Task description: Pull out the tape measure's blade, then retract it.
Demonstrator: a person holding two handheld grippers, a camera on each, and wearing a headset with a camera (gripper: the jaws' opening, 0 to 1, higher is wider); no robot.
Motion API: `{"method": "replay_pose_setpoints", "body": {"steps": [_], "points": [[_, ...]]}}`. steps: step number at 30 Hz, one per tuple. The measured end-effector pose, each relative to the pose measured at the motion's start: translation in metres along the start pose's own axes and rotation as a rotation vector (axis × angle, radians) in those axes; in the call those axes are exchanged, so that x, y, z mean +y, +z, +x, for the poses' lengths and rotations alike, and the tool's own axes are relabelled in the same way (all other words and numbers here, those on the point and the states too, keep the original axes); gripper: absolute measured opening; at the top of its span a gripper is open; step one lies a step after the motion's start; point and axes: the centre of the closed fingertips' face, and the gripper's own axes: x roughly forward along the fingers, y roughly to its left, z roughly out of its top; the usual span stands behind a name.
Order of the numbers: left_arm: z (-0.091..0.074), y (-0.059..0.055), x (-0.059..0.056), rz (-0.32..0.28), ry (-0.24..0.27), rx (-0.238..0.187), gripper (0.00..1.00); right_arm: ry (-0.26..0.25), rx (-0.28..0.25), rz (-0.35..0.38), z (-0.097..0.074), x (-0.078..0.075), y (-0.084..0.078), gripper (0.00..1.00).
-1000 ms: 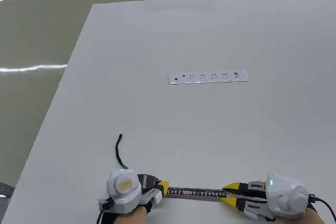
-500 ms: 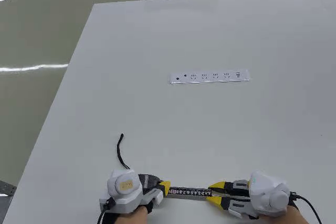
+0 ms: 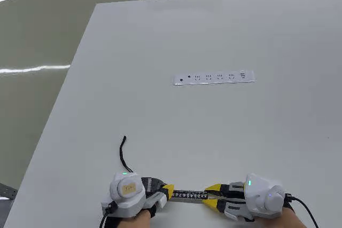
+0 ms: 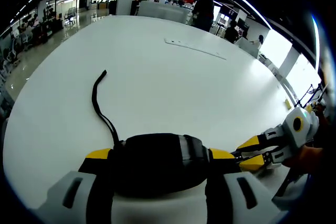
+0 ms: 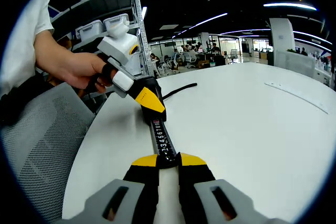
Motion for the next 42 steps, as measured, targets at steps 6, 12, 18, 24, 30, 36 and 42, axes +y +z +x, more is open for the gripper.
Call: {"method": "replay_pose_setpoints", "body": {"steps": [6,12,18,24,30,36,42], "points": [[0.000,0.000,0.000,-0.002,0.000,0.000,0.69,0.010,-0.001,-0.004,0.007,0.001,0.003,0.12],[0.000,0.000,0.000,-0.011,-0.002,0.001,0.69,0.015,-0.005,-0.005,0.014,0.003,0.006,0.12],[-0.001,0.000,0.000,-0.016,-0.006,0.001,0.69,0.024,-0.009,-0.007,0.021,0.005,0.010,0.12],[-0.001,0.000,0.000,-0.019,-0.007,0.001,0.68,0.029,-0.012,-0.006,0.030,0.007,0.013,0.12],[0.000,0.000,0.000,-0.023,-0.011,-0.001,0.69,0.036,-0.011,-0.009,0.040,0.009,0.016,0.12],[0.000,0.000,0.001,-0.027,-0.014,-0.001,0.69,0.042,-0.013,-0.007,0.045,0.011,0.018,0.12],[-0.001,0.000,0.001,-0.031,-0.018,0.001,0.69,0.040,-0.017,-0.004,0.051,0.013,0.021,0.12]]}}
